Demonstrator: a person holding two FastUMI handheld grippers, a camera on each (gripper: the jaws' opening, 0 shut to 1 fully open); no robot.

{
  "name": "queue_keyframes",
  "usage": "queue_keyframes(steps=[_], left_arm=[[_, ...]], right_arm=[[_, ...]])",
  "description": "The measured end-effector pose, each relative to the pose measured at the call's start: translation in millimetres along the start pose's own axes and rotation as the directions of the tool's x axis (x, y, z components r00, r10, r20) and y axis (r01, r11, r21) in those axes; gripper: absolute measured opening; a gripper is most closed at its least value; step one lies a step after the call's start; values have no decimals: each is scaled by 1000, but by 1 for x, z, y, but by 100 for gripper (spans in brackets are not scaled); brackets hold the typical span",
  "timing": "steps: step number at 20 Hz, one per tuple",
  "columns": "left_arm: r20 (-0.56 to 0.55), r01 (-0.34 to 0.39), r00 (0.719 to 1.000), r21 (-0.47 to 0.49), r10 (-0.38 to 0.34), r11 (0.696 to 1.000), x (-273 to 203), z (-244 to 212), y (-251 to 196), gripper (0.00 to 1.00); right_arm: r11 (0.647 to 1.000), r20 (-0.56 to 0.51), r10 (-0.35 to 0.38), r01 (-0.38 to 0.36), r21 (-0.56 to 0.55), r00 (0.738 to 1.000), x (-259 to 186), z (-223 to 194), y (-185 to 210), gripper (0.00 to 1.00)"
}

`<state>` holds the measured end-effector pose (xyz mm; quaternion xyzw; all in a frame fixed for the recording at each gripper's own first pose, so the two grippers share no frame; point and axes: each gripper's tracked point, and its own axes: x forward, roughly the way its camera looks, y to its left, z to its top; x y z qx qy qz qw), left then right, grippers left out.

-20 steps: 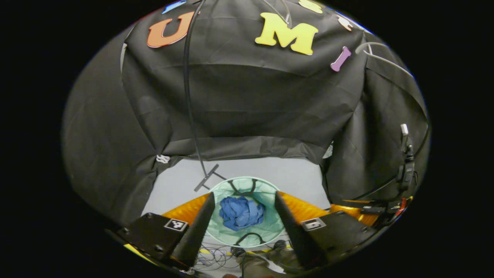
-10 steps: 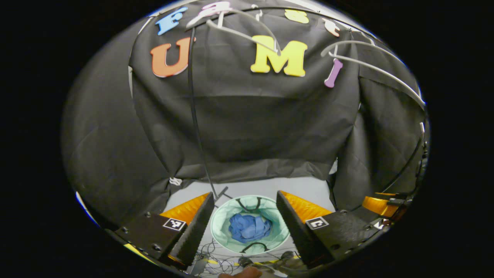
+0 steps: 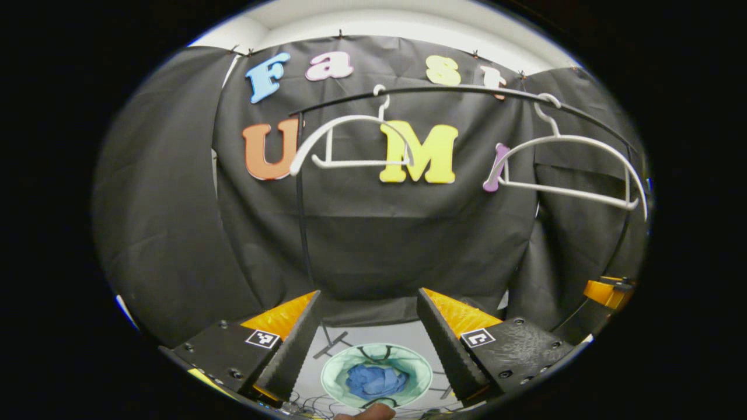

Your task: Grasp the clothes on the hanger with both hands and then place them into the laundry hamper below.

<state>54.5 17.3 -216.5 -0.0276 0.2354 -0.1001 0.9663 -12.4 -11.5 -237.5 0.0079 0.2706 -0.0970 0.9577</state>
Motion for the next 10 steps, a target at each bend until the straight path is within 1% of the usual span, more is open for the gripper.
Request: queue_keyframes(steps=[1,3,5,6,8,10], left_arm=[[29,-2,1000,-3,2,1000,-2,11,-2,100],[85,-2,996,-10,3,1000,-8,36,-1,92],[134,-8,991,-7,8,1000,-18,58,-1,92],[166,-9,986,-1,9,1000,-23,69,0,92],[257,1,966,28,-8,1000,-32,96,1,96],[310,-11,951,42,-2,999,-38,116,9,100]], right_arm=[[1000,35,-9,10,-18,999,-6,15,-3,88],[998,96,-19,23,-50,995,-18,44,-6,88],[998,150,-11,20,-58,989,-23,73,-7,90],[998,179,-8,18,-57,984,-29,88,-8,88],[998,241,6,10,-66,970,-39,117,-9,88],[997,292,11,12,-76,956,-51,141,-10,89]])
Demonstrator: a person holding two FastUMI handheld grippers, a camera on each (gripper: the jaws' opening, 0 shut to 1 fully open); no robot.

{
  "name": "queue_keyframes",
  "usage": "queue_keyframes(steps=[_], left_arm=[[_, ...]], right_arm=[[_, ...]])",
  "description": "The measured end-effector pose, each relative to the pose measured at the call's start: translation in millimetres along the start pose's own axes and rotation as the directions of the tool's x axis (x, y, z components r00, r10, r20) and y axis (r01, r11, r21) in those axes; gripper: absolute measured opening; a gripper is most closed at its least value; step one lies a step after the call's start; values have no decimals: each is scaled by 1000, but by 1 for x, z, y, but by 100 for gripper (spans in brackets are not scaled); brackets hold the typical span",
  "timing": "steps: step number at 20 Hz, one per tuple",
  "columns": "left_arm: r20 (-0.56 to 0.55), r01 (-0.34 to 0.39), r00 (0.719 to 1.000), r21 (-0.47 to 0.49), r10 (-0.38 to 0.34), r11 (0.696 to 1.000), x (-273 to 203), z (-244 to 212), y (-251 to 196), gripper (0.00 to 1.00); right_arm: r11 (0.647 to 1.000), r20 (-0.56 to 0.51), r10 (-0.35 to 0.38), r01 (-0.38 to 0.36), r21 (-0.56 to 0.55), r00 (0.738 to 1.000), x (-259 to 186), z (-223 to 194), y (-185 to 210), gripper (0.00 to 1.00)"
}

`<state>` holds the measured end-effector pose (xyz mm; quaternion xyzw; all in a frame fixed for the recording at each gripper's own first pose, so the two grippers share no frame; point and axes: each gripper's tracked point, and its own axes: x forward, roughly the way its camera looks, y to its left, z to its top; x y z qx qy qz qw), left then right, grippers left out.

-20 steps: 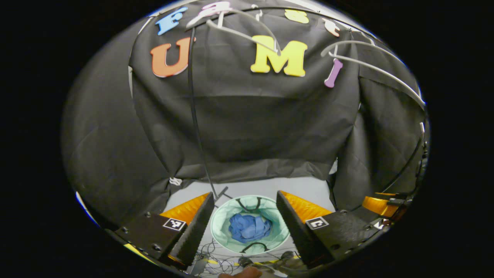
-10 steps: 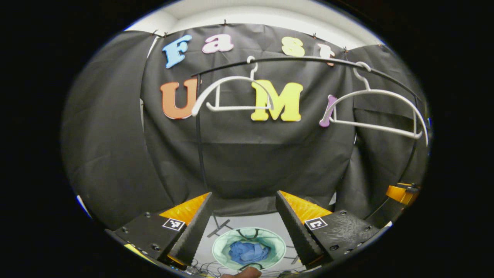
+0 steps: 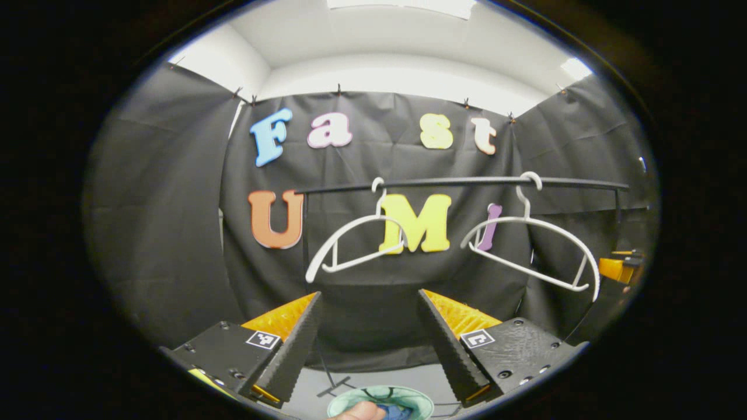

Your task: Grasp the clothes on the hanger with both hands and then place them into the laundry hamper below.

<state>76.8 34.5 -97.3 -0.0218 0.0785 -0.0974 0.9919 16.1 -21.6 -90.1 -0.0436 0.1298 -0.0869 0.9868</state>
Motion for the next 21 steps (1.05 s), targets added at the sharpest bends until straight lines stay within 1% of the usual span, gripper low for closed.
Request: queue_keyframes(steps=[2,4,6,8,11,13,15,18,19,21], left_arm=[[41,-11,999,-6,11,1000,-6,21,7,100],[94,-14,995,-9,15,1000,-17,47,11,100],[137,-25,990,8,24,1000,-17,71,16,100],[170,-37,985,32,31,999,-25,92,15,100],[207,-53,977,46,42,998,-44,115,14,100],[217,-54,975,25,47,998,-47,128,18,100],[238,-47,970,17,41,999,-48,138,21,100],[226,-77,972,20,71,997,-57,137,33,100],[233,-83,970,28,74,996,-58,144,32,100],[243,-97,966,40,85,994,-62,153,35,100]], right_arm=[[1000,67,-11,13,-23,998,-6,30,-10,87],[999,136,-20,25,-35,990,-11,61,-14,89],[1000,178,-17,19,-8,984,-15,85,-12,93],[1000,195,-10,6,23,981,-18,98,-15,100],[1000,240,-10,6,18,971,-33,117,-27,100],[1000,287,-6,6,-1,958,-41,138,-29,100],[1000,327,15,-9,-19,945,-50,153,-25,100],[999,344,50,-42,-30,938,-55,166,-16,100],[998,352,57,-49,-31,934,-58,172,-15,100],[998,358,54,-44,-36,932,-59,180,-18,100]])
